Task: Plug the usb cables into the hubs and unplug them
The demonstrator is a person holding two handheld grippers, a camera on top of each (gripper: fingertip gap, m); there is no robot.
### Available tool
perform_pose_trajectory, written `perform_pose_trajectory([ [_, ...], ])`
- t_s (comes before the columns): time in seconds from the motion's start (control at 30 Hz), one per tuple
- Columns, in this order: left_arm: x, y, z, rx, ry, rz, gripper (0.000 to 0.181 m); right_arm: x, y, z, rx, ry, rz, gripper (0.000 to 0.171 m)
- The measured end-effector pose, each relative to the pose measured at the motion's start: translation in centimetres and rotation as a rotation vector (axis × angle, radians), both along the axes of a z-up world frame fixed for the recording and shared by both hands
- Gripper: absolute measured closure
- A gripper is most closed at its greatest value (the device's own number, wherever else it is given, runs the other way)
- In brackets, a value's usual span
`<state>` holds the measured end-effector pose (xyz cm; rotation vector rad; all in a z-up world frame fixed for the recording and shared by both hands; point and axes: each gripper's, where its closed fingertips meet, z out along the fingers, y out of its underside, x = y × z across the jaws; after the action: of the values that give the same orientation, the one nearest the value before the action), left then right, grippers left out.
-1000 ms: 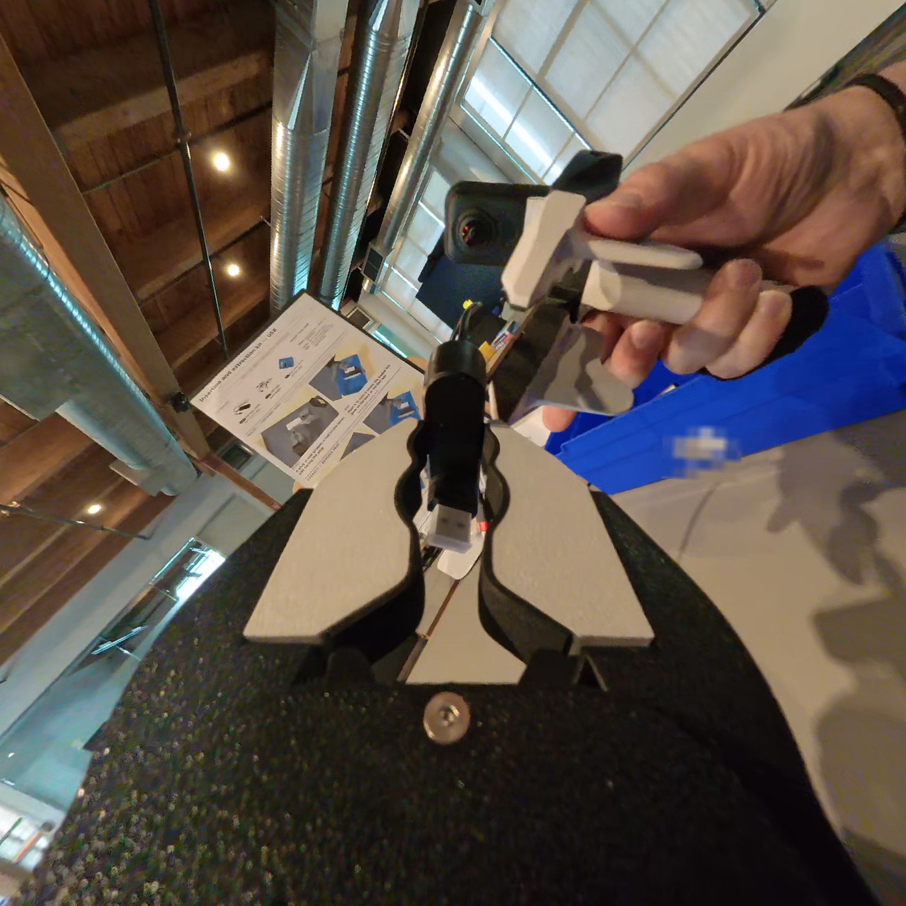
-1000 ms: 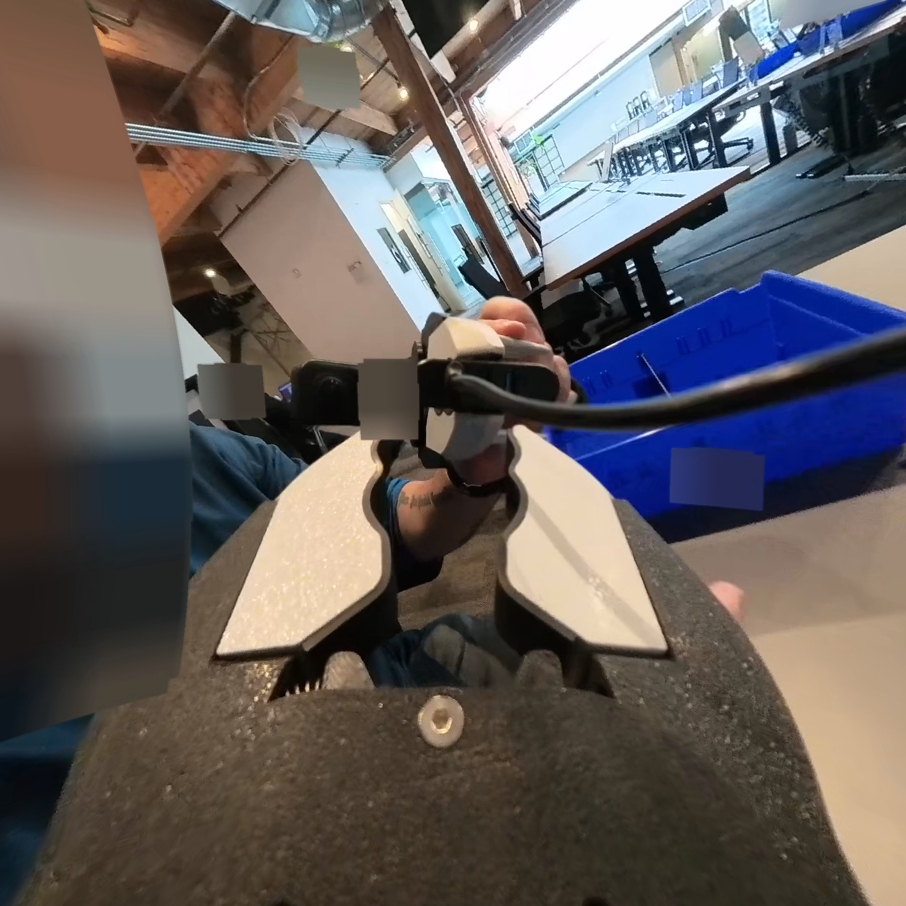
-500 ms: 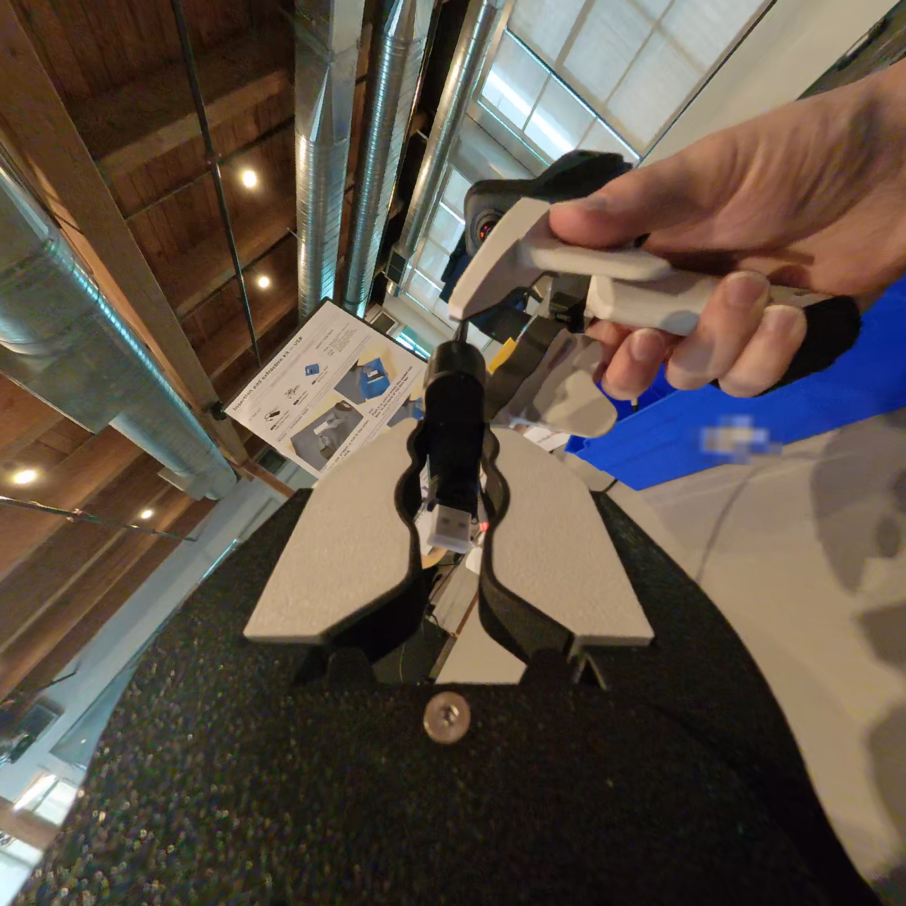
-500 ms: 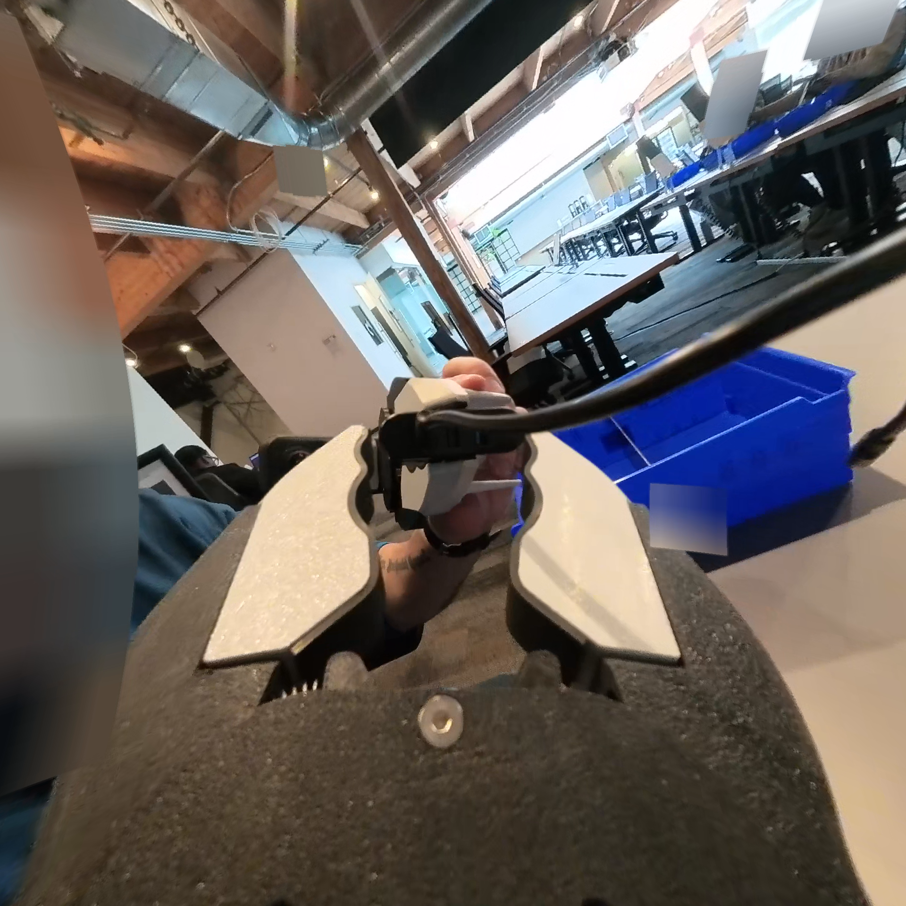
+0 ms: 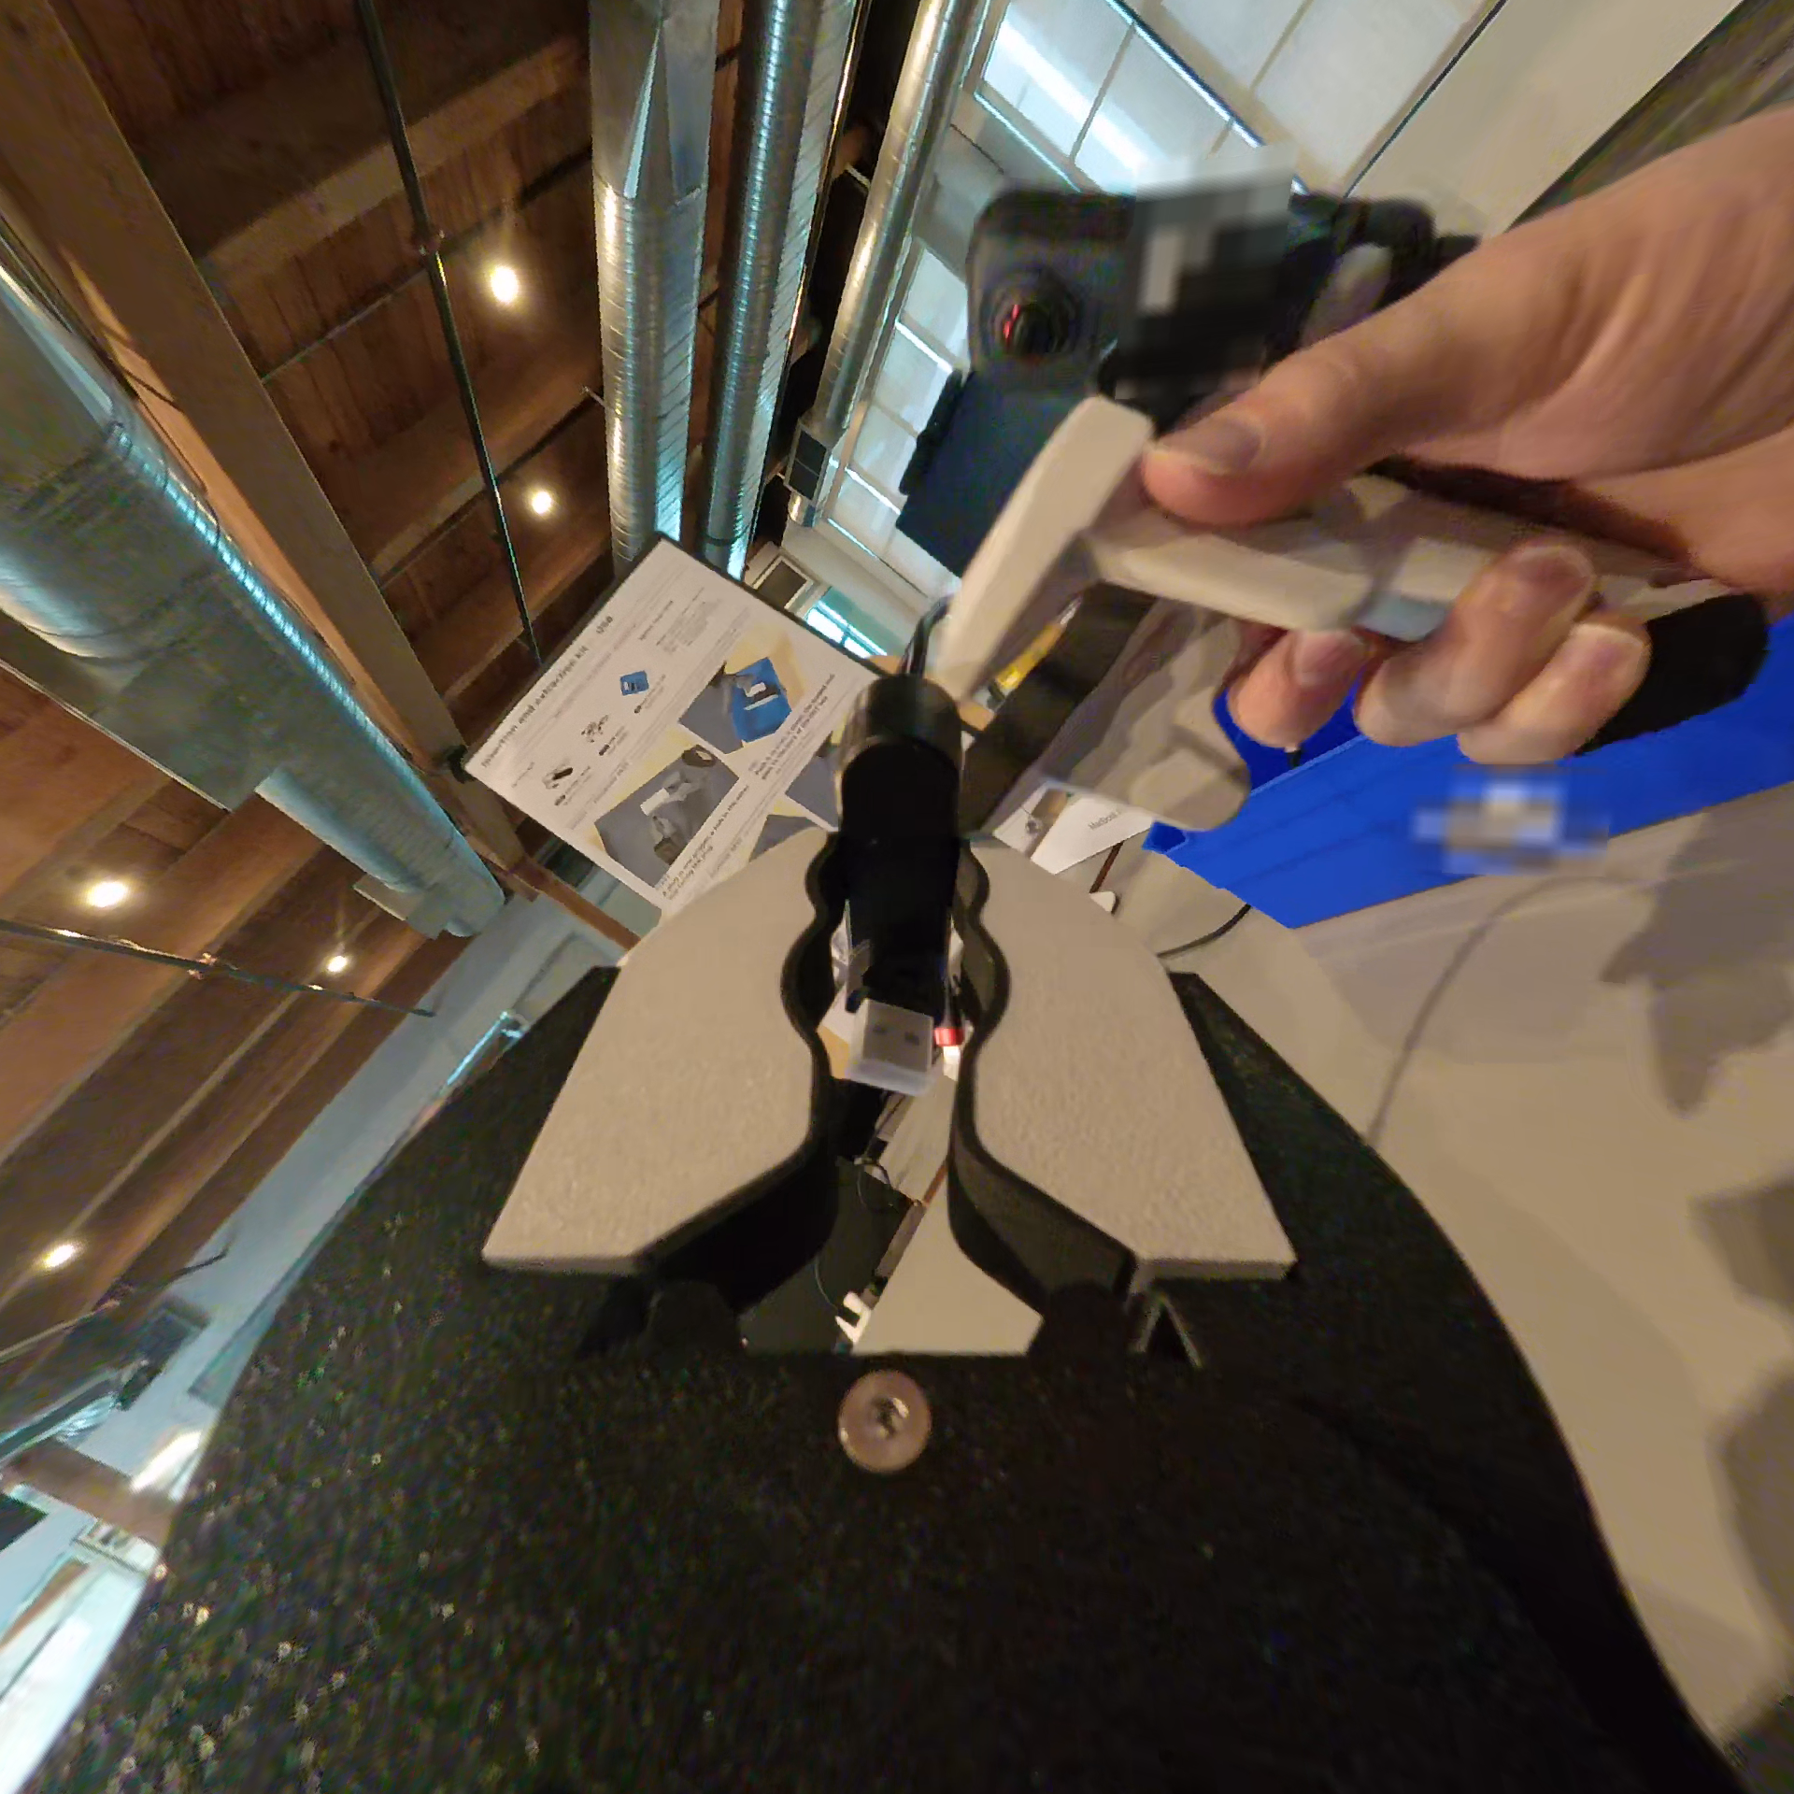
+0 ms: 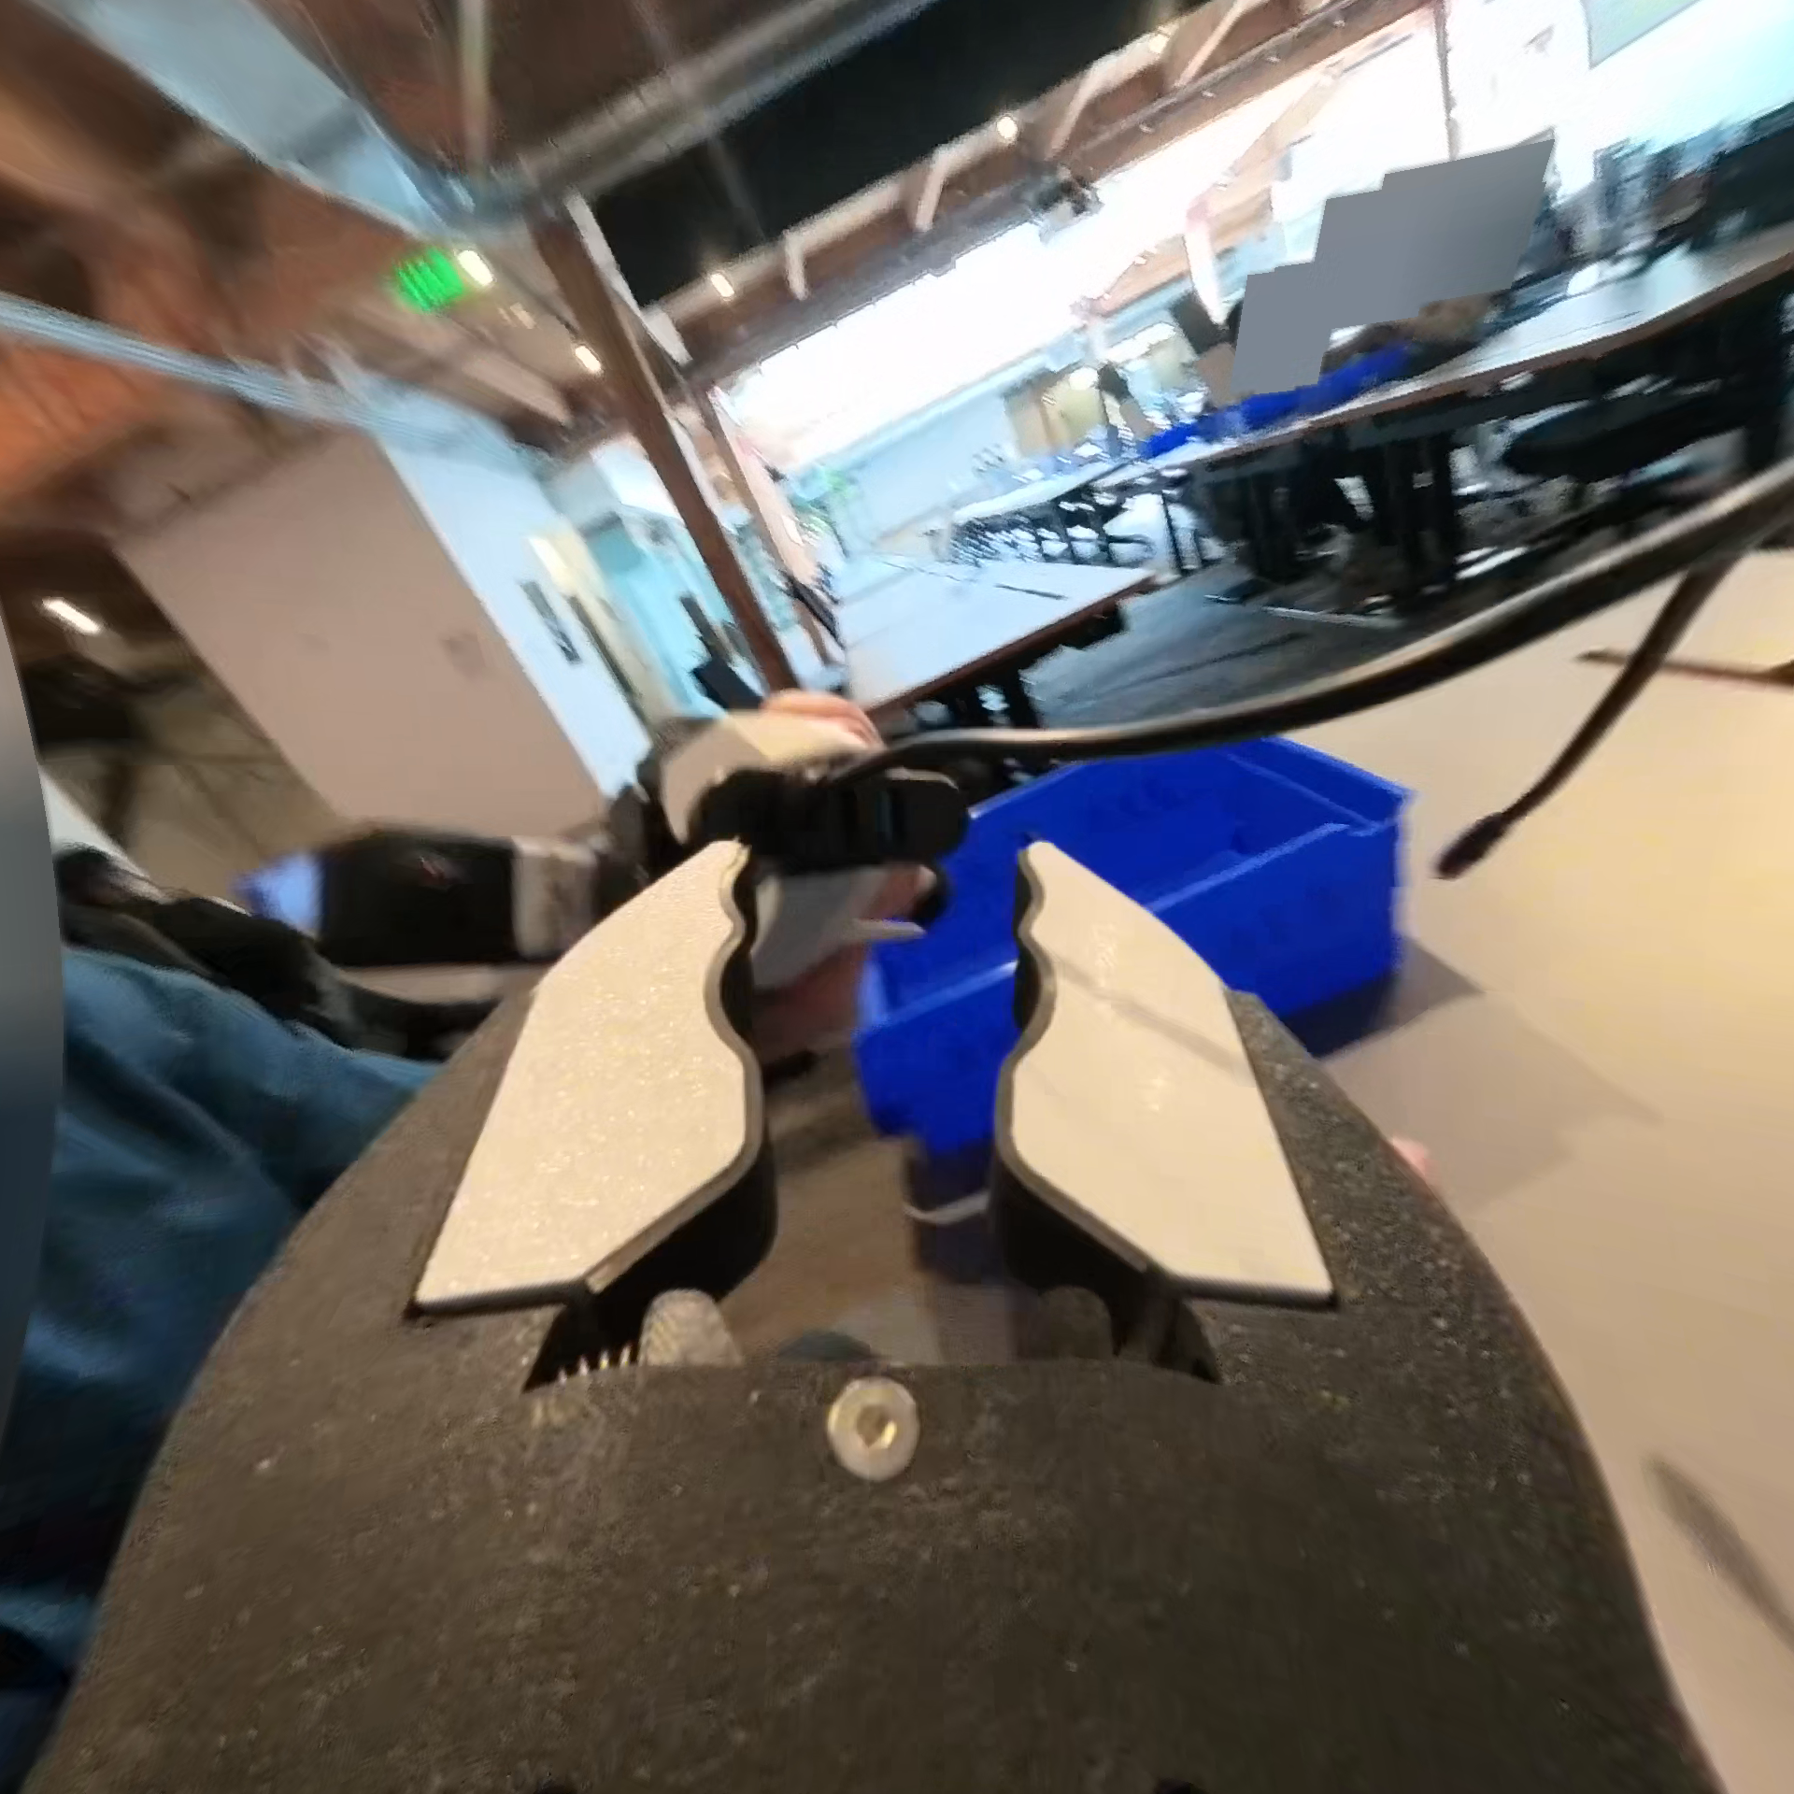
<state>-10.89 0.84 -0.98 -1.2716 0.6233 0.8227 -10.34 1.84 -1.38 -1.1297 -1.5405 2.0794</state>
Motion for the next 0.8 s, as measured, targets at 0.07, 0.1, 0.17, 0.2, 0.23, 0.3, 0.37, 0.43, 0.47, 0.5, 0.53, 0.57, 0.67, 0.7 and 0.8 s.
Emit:
perform_pose_trajectory([
  [0.07, -0.4, 0.1, -0.2, -0.027, -0.016, 0.002, 0.160, -0.1, 1.1, -1.0, 0.178, 0.031, -0.115, 0.099],
  [0.1, -0.5, 0.2, -0.5, -0.047, -0.022, -0.001, 0.160, 0.0, 1.5, -1.3, 0.281, 0.057, -0.162, 0.093],
  [0.17, -0.6, 0.5, -1.1, -0.095, -0.055, -0.026, 0.160, 0.4, 2.1, -1.3, 0.497, 0.135, -0.238, 0.091],
  [0.2, -0.5, 0.6, -1.4, -0.118, -0.079, -0.044, 0.160, 0.6, 2.4, -1.2, 0.600, 0.167, -0.265, 0.090],
  [0.23, -0.5, 0.7, -1.6, -0.137, -0.100, -0.059, 0.160, 0.7, 2.4, -1.2, 0.701, 0.194, -0.278, 0.088],
  [0.3, -0.4, 0.8, -2.1, -0.184, -0.135, -0.082, 0.160, 0.8, 2.4, -1.1, 0.892, 0.238, -0.296, 0.084],
  [0.37, -0.4, 0.8, -2.3, -0.213, -0.156, -0.094, 0.160, 0.8, 2.3, -1.2, 1.063, 0.259, -0.288, 0.081],
  [0.43, -0.6, 0.7, -2.6, -0.243, -0.183, -0.101, 0.160, 0.6, 2.1, -1.2, 1.188, 0.274, -0.264, 0.079],
  [0.47, -0.8, 0.6, -2.6, -0.249, -0.199, -0.099, 0.160, 0.6, 2.1, -1.2, 1.239, 0.276, -0.252, 0.080],
  [0.5, -1.1, 0.6, -2.6, -0.255, -0.221, -0.097, 0.160, 0.5, 2.3, -1.2, 1.286, 0.268, -0.253, 0.083],
  [0.53, -1.4, 0.5, -2.6, -0.261, -0.250, -0.092, 0.160, 0.4, 2.7, -1.1, 1.325, 0.252, -0.262, 0.087],
  [0.57, -1.8, 0.5, -2.5, -0.261, -0.278, -0.087, 0.160, 0.4, 3.2, -0.9, 1.338, 0.229, -0.276, 0.090],
  [0.67, -2.7, 0.3, -2.5, -0.264, -0.323, -0.064, 0.160, 0.6, 4.1, -0.3, 1.238, 0.168, -0.299, 0.093],
  [0.7, -3.1, 0.3, -2.6, -0.264, -0.333, -0.050, 0.160, 0.6, 4.6, -0.1, 1.207, 0.154, -0.320, 0.094],
  [0.8, -3.2, 0.4, -2.9, -0.275, -0.334, -0.052, 0.160, 0.8, 5.1, 0.3, 1.169, 0.157, -0.330, 0.095],
])
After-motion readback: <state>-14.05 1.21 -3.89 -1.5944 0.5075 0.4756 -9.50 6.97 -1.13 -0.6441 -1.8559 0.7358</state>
